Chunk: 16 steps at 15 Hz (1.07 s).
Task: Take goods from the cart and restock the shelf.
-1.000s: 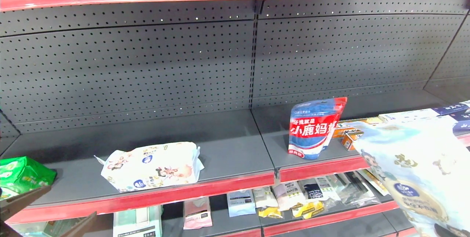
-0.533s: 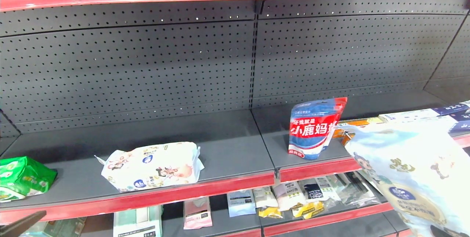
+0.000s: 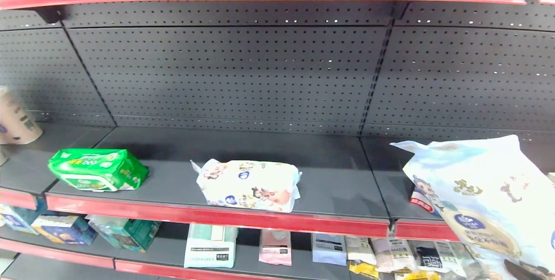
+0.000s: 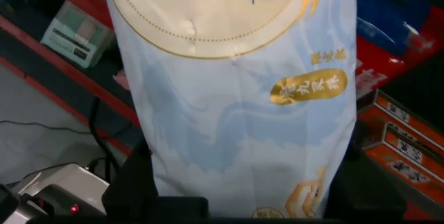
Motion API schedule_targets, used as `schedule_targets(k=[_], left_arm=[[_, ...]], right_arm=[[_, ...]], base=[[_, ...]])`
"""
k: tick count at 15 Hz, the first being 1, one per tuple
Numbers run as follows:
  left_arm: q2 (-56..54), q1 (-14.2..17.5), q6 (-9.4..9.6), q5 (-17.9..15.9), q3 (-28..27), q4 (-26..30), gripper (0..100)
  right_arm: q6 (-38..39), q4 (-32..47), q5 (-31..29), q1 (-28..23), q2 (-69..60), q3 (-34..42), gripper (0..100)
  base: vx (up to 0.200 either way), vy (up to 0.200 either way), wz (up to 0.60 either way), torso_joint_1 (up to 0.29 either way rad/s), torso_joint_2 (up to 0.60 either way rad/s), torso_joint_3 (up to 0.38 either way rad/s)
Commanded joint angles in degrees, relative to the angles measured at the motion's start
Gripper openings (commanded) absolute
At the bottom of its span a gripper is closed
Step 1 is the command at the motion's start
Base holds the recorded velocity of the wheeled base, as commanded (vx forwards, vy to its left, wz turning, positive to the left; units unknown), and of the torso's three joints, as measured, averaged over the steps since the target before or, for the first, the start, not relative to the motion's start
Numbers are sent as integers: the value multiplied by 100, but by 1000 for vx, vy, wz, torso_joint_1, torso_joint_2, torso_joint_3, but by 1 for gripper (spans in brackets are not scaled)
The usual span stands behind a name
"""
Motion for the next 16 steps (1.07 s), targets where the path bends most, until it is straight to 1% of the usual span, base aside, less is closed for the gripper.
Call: schedule_targets(k=[1,4,6,9,10,12,13,14,15,16], left_arm=[[-368,-4,6,5,-13,16,100],[-395,-4,6,-21,-13,16,100],[-412,-4,6,-21,-13,16,100],[-641,5,-3,-21,-13,16,100],[-825,-4,-197,-4,-13,16,100],[-1203,14,-460,128,-5,16,100],[-1265,40,-680,392,13,-1,100],[-1265,40,-794,708,48,-63,100],[-1265,40,-944,1262,145,-265,100],[-1265,40,-996,1332,215,-361,100]], right_arm=[[10,-8,1,6,31,-11,0],[19,1,1,-2,40,-99,0],[19,1,-7,-2,75,-161,0],[19,1,1,6,382,-477,0],[46,-25,1,-2,769,-662,0],[89,-60,45,33,1384,-1057,0],[98,-69,45,33,1666,-1189,0],[89,-69,45,41,1824,-1286,0],[98,-69,54,41,2114,-1435,0],[107,-69,54,41,2175,-1462,0]], base=[[0,0,600,2,2,2],[0,0,600,2,1,2],[0,0,0,0,0,0],[0,0,0,0,0,0],[0,0,0,0,0,0],[0,0,0,0,0,0],[0,0,0,0,0,0],[0,0,0,0,0,0],[0,0,0,0,0,0],[0,0,0,0,0,0]])
